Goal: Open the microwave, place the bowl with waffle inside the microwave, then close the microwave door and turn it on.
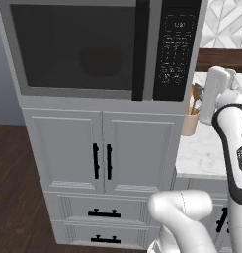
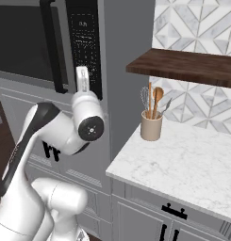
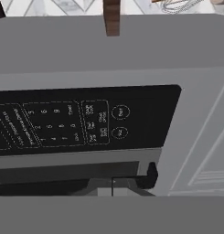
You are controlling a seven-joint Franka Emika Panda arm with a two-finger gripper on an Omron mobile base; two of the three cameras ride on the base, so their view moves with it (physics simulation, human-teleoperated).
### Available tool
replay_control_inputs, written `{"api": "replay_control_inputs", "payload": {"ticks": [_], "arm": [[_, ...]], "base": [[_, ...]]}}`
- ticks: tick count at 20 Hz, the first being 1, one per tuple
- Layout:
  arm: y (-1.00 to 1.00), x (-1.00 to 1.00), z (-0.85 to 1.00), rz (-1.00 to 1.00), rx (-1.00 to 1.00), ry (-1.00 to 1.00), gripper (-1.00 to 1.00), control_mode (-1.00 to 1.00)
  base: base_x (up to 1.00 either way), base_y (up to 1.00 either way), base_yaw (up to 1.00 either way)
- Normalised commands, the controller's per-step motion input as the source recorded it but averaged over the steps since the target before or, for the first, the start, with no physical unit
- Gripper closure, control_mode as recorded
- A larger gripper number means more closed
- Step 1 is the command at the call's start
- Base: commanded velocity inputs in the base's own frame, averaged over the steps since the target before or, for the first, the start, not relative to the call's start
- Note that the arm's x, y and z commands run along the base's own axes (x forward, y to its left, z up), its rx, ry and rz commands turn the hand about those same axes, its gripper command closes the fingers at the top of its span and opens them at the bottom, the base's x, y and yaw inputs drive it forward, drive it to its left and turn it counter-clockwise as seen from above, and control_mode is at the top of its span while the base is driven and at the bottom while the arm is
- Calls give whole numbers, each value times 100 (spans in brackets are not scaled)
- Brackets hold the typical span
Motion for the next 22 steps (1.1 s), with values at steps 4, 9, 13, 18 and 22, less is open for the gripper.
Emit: {"api": "replay_control_inputs", "payload": {"ticks": [4, 9, 13, 18, 22], "arm": [[0, 42, -1, 0, 0, 0, 100, -100], [0, 46, -9, 0, 0, 0, 100, -100], [2, 52, -10, 0, 0, 0, 100, -100], [4, 53, -17, 0, -2, 0, 100, -100], [13, 61, -23, 0, -6, 0, 100, -100]], "base": [[0, 0, 0], [0, 0, 0], [0, 0, 0], [0, 0, 0], [0, 0, 0]]}}
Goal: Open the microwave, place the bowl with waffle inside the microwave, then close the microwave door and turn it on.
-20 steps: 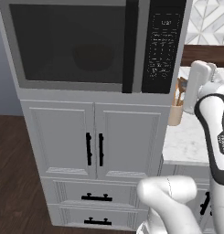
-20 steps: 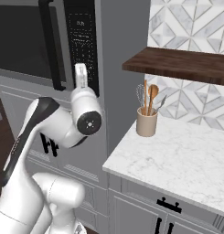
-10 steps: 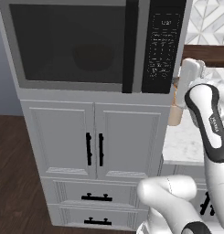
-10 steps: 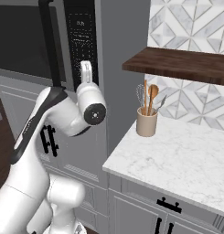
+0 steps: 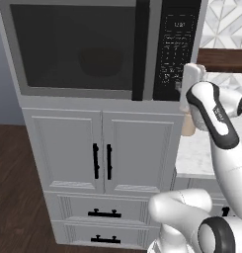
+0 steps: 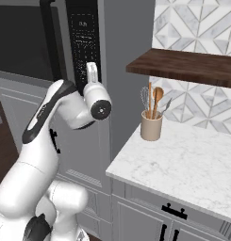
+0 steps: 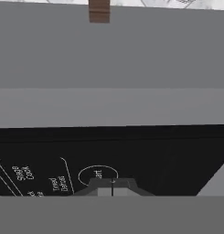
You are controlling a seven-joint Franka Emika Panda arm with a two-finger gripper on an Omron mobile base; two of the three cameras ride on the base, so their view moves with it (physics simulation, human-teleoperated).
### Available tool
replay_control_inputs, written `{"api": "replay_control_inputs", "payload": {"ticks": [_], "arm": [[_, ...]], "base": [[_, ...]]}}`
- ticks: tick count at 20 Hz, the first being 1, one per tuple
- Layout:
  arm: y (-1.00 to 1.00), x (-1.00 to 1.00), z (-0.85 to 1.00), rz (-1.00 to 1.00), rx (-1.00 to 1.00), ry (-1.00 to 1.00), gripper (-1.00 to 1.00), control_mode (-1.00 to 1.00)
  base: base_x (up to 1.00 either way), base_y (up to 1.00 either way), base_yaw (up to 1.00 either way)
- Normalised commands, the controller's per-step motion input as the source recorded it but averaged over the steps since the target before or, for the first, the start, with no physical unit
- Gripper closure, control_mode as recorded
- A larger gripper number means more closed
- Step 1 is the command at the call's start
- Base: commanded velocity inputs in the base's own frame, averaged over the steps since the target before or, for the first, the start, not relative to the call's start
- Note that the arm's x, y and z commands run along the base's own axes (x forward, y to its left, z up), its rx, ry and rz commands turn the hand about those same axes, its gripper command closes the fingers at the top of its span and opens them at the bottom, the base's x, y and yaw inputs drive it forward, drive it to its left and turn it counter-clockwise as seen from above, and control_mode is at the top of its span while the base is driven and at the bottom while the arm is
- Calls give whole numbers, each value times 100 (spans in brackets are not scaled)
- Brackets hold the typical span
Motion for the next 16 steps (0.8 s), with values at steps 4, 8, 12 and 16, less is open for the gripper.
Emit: {"api": "replay_control_inputs", "payload": {"ticks": [4, 8, 12, 16], "arm": [[12, 73, -20, 0, -6, 1, 100, -100], [2, 90, -8, -4, -4, 4, 100, -100], [24, 100, -1, -18, -17, 15, 100, -100], [34, 100, 0, -20, -19, 21, 100, -100]], "base": [[0, 0, 0], [0, 0, 0], [0, 0, 0], [0, 0, 0]]}}
